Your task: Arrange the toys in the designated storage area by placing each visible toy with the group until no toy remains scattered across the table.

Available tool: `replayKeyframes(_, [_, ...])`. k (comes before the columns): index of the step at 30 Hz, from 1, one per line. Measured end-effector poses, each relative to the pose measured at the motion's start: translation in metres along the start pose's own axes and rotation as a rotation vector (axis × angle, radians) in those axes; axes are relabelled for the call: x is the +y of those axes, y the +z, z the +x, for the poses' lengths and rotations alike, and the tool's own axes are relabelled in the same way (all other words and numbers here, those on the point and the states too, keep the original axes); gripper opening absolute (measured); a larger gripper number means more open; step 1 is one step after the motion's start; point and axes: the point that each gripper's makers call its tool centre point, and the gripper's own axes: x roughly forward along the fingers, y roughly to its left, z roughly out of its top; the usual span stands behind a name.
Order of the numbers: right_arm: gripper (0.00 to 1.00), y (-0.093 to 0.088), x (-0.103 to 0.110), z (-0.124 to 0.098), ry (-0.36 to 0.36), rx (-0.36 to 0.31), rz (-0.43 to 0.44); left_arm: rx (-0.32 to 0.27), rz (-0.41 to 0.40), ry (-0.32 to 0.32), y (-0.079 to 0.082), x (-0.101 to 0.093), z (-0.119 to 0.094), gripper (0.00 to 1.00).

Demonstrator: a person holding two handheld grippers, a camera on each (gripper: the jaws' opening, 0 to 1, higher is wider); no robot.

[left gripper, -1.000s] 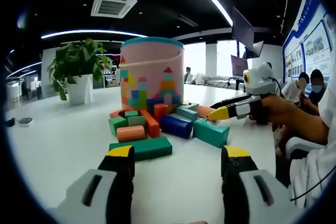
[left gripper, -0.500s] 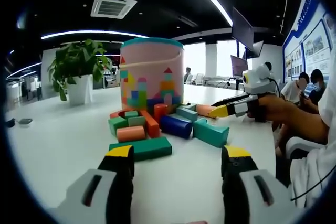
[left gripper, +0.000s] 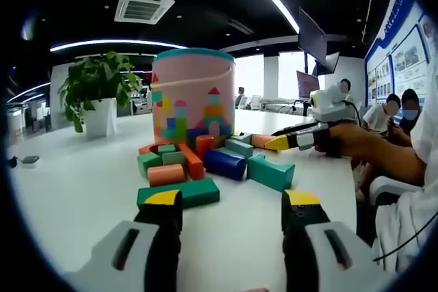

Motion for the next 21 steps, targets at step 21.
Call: replayKeyframes(21, [0.28, -0.0021, -0.0041, 0.0030, -0.001, 0.009, 0.015, 0.007, 0.006, 0.004, -0.0011, 0.0007, -0.0003, 0.58])
